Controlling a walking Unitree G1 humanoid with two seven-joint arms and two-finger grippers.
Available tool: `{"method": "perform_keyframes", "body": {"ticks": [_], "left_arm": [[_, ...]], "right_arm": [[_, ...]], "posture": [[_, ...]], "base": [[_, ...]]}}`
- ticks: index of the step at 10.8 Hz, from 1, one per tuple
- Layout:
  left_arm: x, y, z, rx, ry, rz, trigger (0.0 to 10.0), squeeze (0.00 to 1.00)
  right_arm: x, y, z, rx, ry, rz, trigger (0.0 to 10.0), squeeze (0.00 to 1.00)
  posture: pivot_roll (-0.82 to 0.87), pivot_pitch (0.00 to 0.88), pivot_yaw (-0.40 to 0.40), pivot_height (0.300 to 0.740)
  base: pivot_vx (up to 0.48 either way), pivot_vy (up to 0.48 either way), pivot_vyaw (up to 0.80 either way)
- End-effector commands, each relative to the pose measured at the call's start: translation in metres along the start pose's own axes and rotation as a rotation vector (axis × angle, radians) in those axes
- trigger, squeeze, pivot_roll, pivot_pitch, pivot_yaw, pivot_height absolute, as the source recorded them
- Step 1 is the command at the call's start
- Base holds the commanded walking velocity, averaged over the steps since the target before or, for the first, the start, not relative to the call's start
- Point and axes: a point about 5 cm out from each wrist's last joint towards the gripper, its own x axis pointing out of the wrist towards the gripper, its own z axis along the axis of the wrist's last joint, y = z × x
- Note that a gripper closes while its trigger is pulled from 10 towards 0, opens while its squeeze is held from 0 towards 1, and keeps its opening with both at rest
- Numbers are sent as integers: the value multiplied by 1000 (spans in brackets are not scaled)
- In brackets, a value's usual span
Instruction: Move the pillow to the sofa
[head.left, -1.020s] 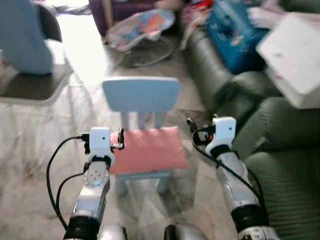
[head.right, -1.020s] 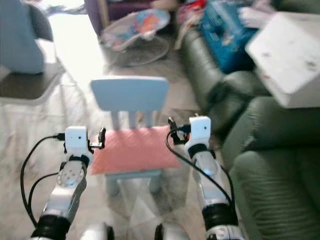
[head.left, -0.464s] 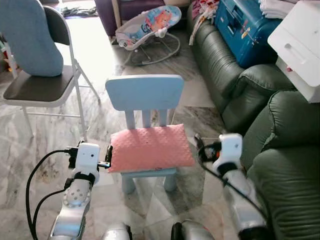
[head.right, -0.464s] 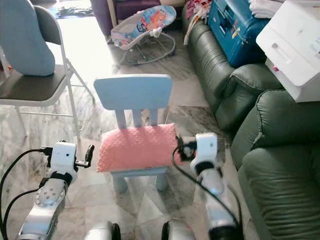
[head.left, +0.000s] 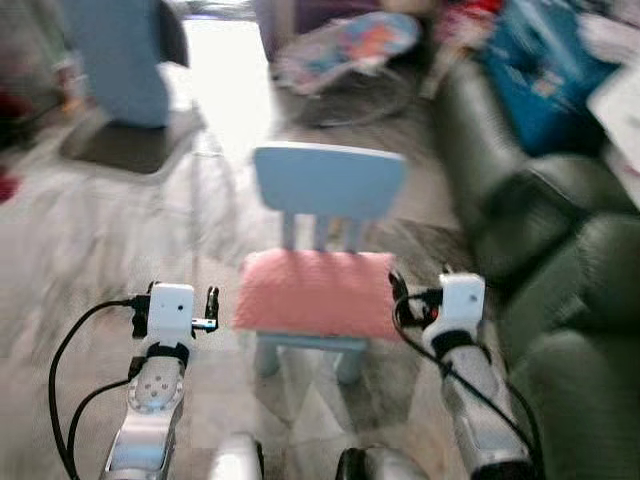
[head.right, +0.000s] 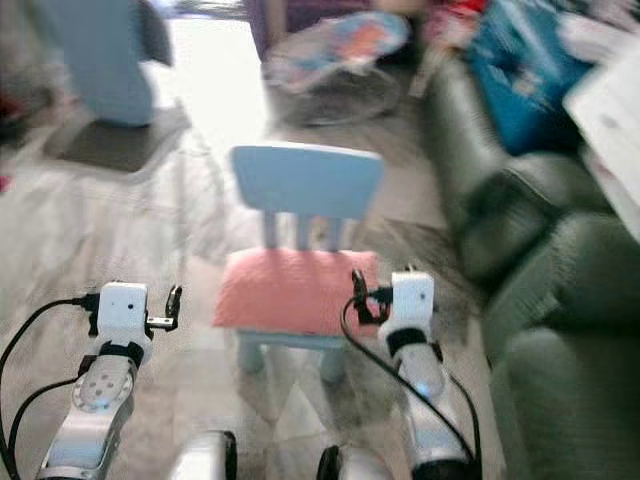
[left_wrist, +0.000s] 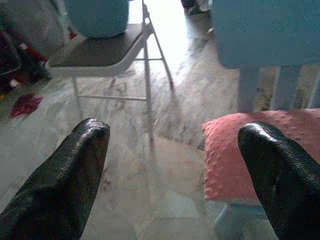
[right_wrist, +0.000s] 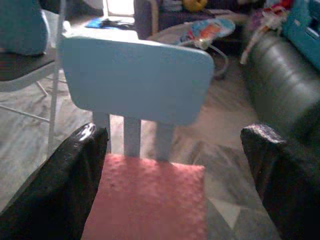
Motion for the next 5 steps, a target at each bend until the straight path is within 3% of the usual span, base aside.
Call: {"method": "perform_keyframes", "body": {"ticks": [1,5], "left_arm": [[0,0,2,-3,-2,11,10000,0],[3,-8,4,-51,-10,-40,10000,0]], "right_arm": [[1,-5,-3,22,16,-21,10000,0],[6,-11,-1,26,14,-62,10000,0]], "posture": [[2,94,-54,740],[-16,101,-50,740]], "base": [[0,0,0],[0,0,0]]}}
